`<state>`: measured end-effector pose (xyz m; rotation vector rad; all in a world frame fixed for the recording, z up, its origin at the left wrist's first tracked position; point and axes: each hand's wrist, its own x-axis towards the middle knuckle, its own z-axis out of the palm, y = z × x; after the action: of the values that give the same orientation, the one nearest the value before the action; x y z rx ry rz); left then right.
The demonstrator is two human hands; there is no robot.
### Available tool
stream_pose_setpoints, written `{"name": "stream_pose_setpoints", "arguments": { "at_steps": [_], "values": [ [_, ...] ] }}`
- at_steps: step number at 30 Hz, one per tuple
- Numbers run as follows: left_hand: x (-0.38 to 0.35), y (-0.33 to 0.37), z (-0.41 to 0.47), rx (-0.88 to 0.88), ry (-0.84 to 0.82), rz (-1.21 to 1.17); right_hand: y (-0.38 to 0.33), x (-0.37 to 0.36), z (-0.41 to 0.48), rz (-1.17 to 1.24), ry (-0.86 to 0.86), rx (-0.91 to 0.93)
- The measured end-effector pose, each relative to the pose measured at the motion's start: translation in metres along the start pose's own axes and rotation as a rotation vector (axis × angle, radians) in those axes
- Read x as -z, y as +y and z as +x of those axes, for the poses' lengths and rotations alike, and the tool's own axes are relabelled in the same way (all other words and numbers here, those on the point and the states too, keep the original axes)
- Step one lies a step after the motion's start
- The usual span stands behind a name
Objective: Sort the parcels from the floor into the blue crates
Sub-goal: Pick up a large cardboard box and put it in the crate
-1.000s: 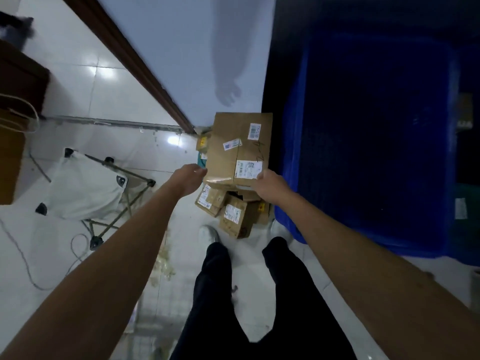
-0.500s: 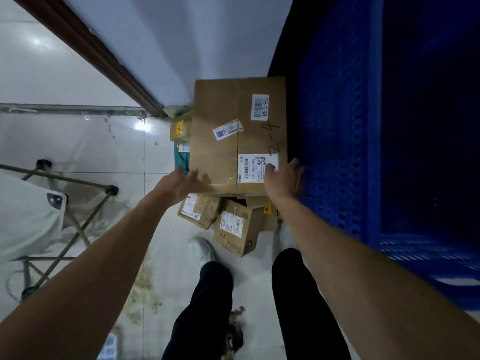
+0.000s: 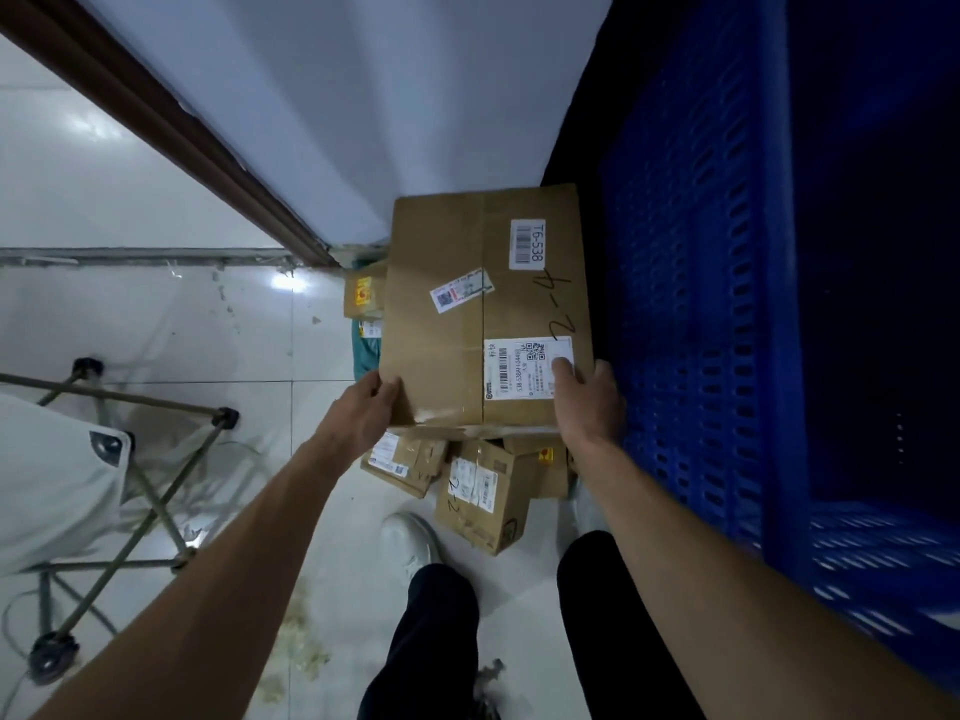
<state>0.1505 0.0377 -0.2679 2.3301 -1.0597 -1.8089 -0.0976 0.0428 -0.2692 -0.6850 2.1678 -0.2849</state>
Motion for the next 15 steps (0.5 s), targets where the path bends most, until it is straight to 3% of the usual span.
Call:
{"name": "stream_pose_setpoints", "arguments": {
  "at_steps": [9, 15],
  "values": [
    [0.051, 0.011, -0.080, 0.047, 0.089, -0.044, -0.025, 0.034, -0.089, -0.018, -0.057, 0.118],
    [0.093, 0.019, -0.155, -0.034, 0.133, -0.001, -0.046, 0.080, -0.155, -0.076, -0.050, 0.181]
  ]
}}
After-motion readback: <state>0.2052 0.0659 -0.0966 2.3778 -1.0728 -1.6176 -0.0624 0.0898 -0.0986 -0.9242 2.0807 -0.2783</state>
